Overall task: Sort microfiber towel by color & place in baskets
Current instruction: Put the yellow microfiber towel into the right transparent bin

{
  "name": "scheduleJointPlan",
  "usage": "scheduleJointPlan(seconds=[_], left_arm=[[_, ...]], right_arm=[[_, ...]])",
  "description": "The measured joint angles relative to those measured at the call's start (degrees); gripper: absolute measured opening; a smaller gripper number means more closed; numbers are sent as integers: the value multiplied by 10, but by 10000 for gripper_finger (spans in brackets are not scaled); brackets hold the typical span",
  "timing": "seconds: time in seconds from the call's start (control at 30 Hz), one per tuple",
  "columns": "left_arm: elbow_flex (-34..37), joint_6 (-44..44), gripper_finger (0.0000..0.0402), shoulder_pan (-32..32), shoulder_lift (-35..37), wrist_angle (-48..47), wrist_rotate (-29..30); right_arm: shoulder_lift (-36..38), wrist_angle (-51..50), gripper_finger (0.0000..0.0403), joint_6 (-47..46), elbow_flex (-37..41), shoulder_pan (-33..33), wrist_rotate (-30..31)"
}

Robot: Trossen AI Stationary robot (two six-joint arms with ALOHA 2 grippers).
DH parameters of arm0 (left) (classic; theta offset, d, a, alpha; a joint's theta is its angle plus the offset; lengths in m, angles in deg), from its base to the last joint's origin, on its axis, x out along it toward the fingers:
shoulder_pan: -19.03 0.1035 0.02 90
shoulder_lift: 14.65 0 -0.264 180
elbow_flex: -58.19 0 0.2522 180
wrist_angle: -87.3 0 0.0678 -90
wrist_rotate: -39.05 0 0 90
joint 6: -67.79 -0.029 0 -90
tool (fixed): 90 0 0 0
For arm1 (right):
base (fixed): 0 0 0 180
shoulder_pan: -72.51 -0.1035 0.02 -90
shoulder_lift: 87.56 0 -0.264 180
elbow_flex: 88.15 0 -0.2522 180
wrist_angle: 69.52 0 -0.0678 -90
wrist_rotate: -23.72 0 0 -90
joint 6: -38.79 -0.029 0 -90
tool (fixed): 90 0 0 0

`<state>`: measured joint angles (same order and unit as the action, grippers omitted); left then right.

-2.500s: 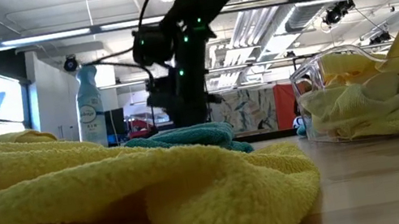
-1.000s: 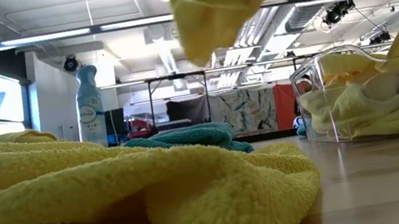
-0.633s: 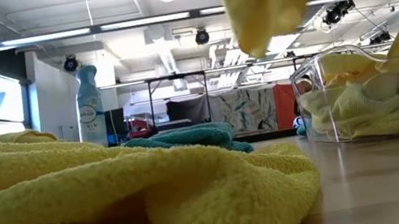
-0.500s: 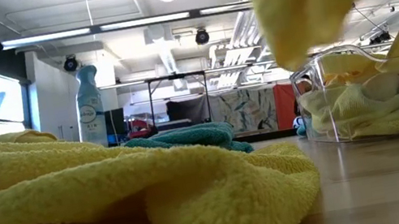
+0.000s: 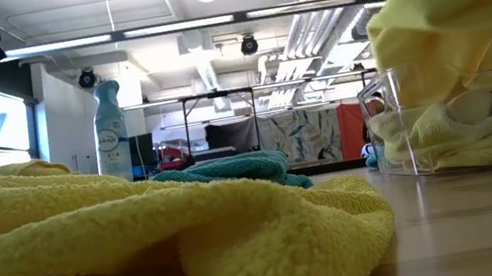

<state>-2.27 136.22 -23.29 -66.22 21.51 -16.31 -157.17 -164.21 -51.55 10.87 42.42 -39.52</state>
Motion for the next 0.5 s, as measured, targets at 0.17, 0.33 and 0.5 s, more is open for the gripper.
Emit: scheduleJointPlan(seconds=[0.17,0.33,0.5], left_arm=[[0,-16,99,0,0,-1,14],[0,-16,99,0,0,-1,25],[0,-16,99,0,0,-2,26]], right_arm=[[5,129,0,127,87,65,-1],[2,265,0,206,178,121,-31],[2,298,0,214,245,152,-59]])
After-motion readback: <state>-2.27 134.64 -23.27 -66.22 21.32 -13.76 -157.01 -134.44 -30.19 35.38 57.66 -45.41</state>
